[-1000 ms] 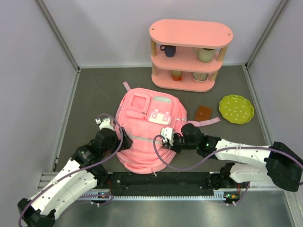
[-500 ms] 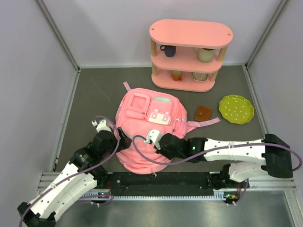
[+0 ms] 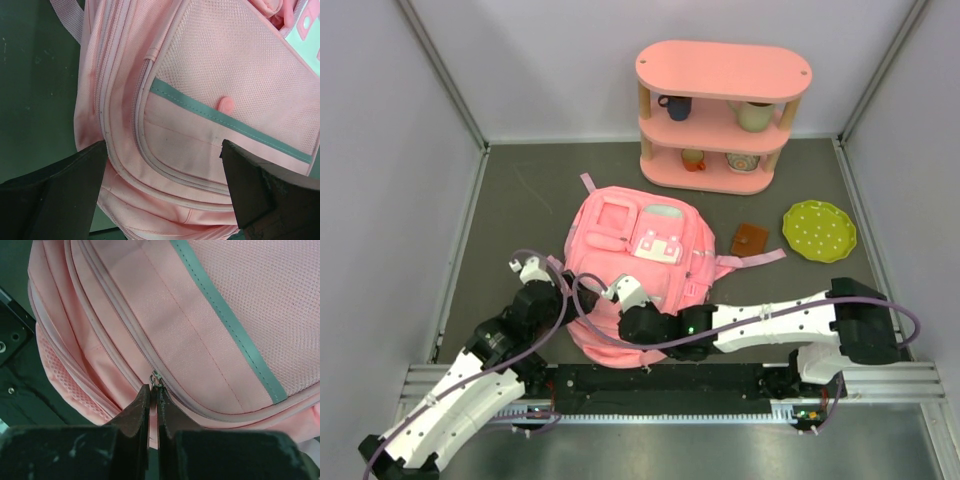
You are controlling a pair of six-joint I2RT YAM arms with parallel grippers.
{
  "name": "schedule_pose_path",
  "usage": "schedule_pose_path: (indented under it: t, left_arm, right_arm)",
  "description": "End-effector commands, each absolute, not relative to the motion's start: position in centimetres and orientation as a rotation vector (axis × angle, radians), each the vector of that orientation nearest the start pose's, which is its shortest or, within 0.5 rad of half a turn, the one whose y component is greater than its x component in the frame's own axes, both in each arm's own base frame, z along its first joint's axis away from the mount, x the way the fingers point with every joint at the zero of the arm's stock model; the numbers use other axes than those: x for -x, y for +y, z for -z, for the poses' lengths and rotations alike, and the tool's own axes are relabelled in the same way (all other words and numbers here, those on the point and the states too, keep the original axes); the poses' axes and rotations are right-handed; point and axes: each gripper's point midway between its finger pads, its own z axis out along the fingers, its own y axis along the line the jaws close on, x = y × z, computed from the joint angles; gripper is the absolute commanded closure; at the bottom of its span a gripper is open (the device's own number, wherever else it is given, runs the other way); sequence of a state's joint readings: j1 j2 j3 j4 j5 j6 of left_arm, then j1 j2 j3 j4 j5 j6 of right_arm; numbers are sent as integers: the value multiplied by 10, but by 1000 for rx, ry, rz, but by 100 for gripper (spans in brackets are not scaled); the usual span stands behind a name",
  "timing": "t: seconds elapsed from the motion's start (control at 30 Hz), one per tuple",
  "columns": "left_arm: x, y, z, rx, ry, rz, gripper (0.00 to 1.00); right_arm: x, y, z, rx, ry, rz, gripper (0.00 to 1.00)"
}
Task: Pack the student bag
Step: Unzip the student bag at the center of the board.
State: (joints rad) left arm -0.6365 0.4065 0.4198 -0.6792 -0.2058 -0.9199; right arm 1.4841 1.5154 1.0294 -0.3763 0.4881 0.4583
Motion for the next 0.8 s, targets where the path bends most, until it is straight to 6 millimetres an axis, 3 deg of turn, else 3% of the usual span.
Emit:
schedule_pose_path:
  t: [0.0,0.13,0.27,0.47,0.63,0.77]
  left_arm:
    - [-171,-136,-131,477,2156,790,2]
    - [-175,-129,-130,514,2115,765,2]
    - [-180,-139,-138,528,2084,837,2]
    - [-182,-135,-146,520,2057,823,1]
    - [-181,-114,-169,560,1963,779,1]
    - [-176,-73,-188,648,1879,631,1]
  right_arm:
    - [-104,415,-156,615,2098,-636,100]
    - [-109,424,-153,564,2155,-742,100]
    - [-104,448,-157,562,2146,-823,100]
    - [-102,485,-155,571,2155,-898,100]
    - [-119,489,-154,469,2138,-936,100]
    - [-130,496,-161,455,2110,-980,100]
